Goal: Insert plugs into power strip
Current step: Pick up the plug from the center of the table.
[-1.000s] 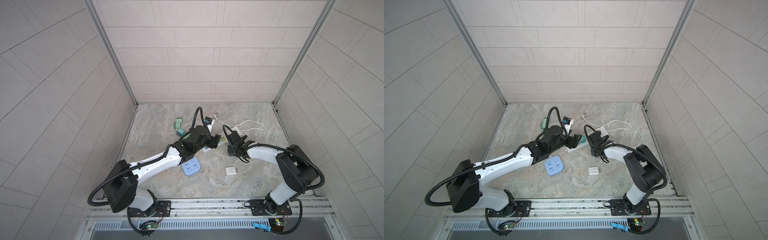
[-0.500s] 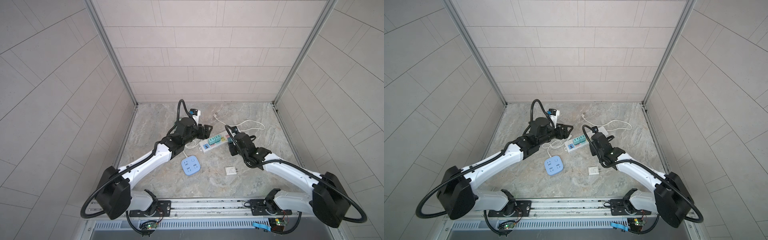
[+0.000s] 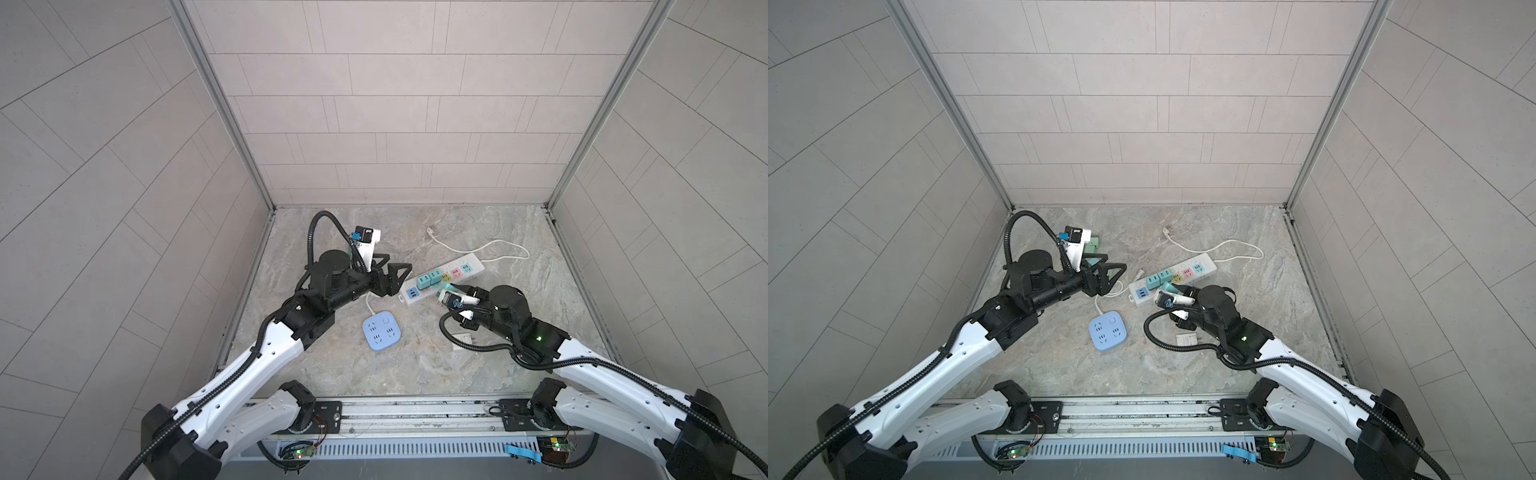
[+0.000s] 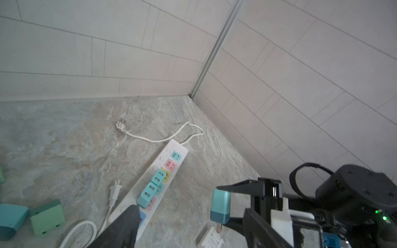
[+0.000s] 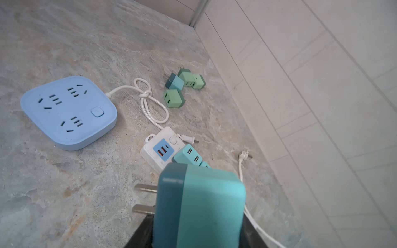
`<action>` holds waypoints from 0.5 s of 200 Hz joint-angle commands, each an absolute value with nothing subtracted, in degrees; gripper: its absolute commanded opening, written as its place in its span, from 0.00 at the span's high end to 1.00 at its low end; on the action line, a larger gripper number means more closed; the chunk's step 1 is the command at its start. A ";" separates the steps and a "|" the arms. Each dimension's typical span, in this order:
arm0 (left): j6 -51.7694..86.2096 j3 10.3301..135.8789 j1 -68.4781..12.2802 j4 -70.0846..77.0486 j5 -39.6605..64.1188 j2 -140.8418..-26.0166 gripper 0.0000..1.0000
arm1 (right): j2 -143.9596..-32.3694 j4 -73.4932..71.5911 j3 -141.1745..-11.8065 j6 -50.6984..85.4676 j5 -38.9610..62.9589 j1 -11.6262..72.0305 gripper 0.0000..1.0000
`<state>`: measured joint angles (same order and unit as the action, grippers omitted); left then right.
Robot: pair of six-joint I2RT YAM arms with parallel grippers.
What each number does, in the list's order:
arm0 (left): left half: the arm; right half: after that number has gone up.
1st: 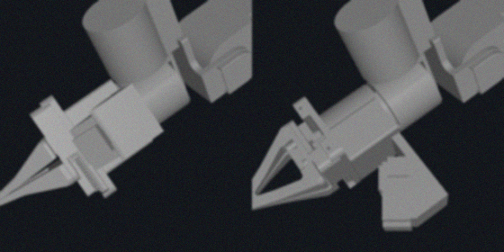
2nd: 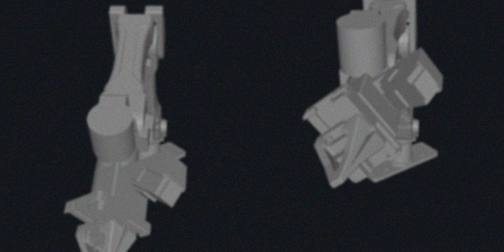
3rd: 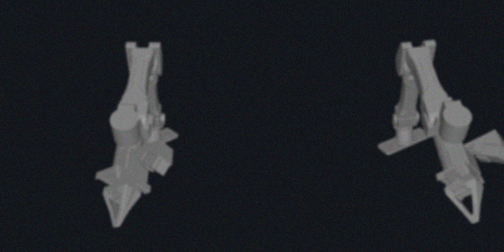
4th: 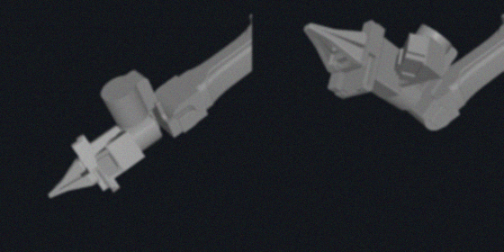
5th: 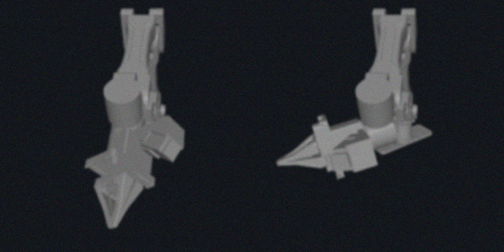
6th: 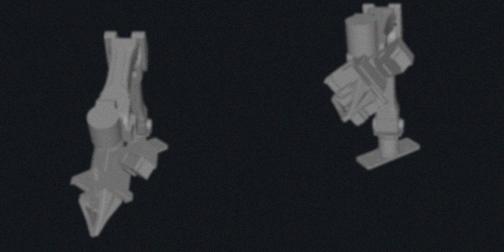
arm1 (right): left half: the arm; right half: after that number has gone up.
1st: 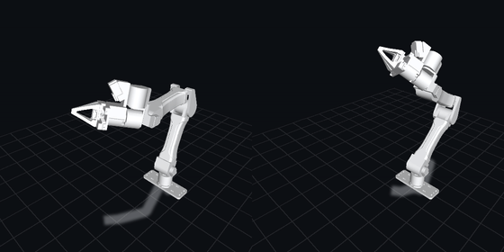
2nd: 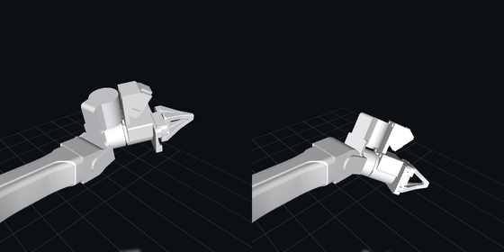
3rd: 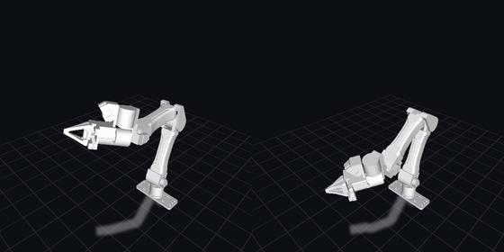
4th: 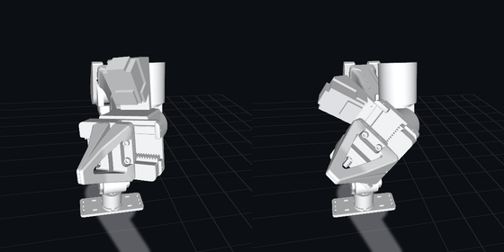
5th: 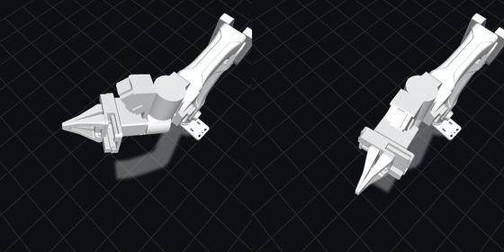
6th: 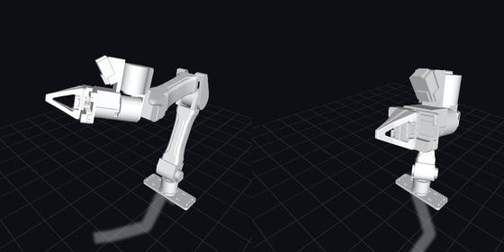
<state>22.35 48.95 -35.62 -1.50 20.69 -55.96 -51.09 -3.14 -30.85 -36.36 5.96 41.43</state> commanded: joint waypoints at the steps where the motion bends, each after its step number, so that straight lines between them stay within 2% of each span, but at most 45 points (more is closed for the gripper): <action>1: 19.35 47.33 -35.57 -3.44 29.04 -54.99 0.20 | -49.97 -3.04 -31.25 -47.82 7.77 43.05 0.96; 27: 18.66 45.92 -36.77 -2.86 31.02 -54.51 0.22 | -48.40 -4.35 -30.80 -50.31 7.48 44.30 0.96; 52: 18.96 45.49 -37.60 -1.47 32.92 -56.78 0.22 | -46.21 -3.76 -30.88 -53.28 7.38 45.76 0.91; 100: 19.96 46.65 -44.46 3.14 32.29 -61.51 0.27 | -42.27 -1.90 -30.63 -54.03 8.17 47.84 0.89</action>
<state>20.03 45.91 -41.85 -1.34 31.18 -60.16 -44.27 -2.66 -30.72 -52.01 6.74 46.39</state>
